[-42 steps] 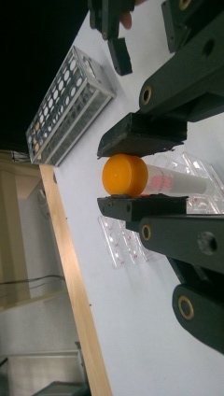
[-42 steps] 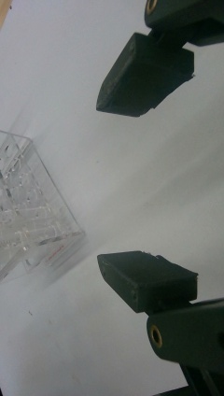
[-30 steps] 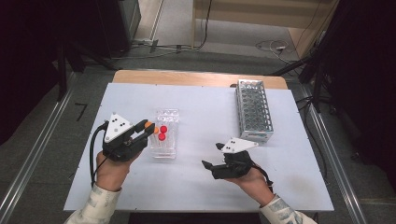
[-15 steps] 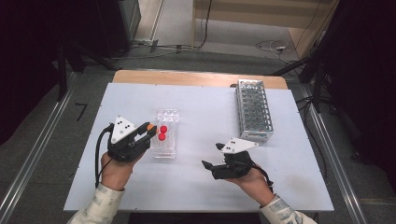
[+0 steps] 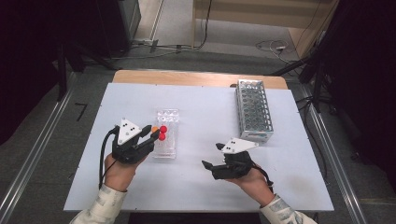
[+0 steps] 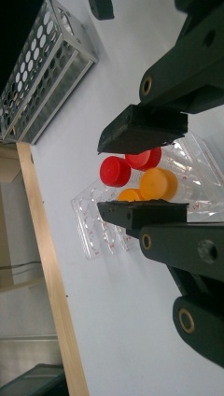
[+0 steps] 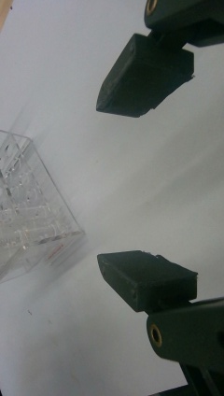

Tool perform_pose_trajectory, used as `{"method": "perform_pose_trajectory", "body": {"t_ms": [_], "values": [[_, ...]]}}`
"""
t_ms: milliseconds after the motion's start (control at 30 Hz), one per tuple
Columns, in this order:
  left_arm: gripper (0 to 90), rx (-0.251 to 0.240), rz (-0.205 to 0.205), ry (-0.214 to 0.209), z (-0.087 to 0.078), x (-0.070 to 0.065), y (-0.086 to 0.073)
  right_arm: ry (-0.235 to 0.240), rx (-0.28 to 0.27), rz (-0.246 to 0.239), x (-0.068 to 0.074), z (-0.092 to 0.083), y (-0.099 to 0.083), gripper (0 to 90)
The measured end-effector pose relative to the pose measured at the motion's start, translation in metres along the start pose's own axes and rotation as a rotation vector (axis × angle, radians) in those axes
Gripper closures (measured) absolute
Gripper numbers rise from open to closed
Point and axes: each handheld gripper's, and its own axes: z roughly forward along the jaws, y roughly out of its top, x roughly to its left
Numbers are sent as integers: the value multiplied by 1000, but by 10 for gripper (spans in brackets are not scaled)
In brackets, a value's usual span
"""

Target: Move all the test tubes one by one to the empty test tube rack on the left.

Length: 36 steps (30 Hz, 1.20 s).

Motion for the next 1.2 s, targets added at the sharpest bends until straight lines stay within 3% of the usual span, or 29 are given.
{"method": "perform_pose_trajectory", "body": {"t_ms": [200,367,733,900,1200], "values": [[615,-6,-10,3,-3,2,1,-1,-1,-2,0,0,0,216],[529,-16,-35,-16,-7,5,2,-11,-6,6,-3,-1,0,217],[237,-53,-93,22,-16,10,0,-57,-24,52,-17,-11,-7,217],[215,-68,-119,41,-21,16,-9,-92,-44,87,-27,-23,-14,218],[202,-34,-134,82,-25,30,-38,-158,-63,144,-45,-43,-29,218]]}}
